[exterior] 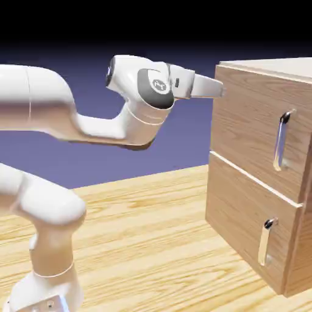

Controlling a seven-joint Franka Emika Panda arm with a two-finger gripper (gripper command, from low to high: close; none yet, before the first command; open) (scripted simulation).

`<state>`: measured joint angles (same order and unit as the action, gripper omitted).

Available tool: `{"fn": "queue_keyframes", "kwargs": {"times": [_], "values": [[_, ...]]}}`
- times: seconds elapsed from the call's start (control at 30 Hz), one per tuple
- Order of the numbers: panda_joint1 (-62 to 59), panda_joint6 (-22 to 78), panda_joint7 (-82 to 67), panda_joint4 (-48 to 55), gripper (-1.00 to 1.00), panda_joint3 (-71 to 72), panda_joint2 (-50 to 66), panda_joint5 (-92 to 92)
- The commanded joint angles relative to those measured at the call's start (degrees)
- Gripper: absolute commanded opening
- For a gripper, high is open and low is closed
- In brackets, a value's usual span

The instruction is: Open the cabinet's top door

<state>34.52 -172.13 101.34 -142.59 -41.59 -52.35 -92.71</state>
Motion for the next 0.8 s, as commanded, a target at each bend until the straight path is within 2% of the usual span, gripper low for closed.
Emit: {"fn": "queue_keyframes", "kwargs": {"times": [0.0, 0.77], "values": [[0.91, 0.05, 1.58, 0.5, 0.0, -1.12, -0.53, -2.5], [21.82, 1.21, 37.98, 11.88, 0.0, -26.83, -12.7, -59.81]]}}
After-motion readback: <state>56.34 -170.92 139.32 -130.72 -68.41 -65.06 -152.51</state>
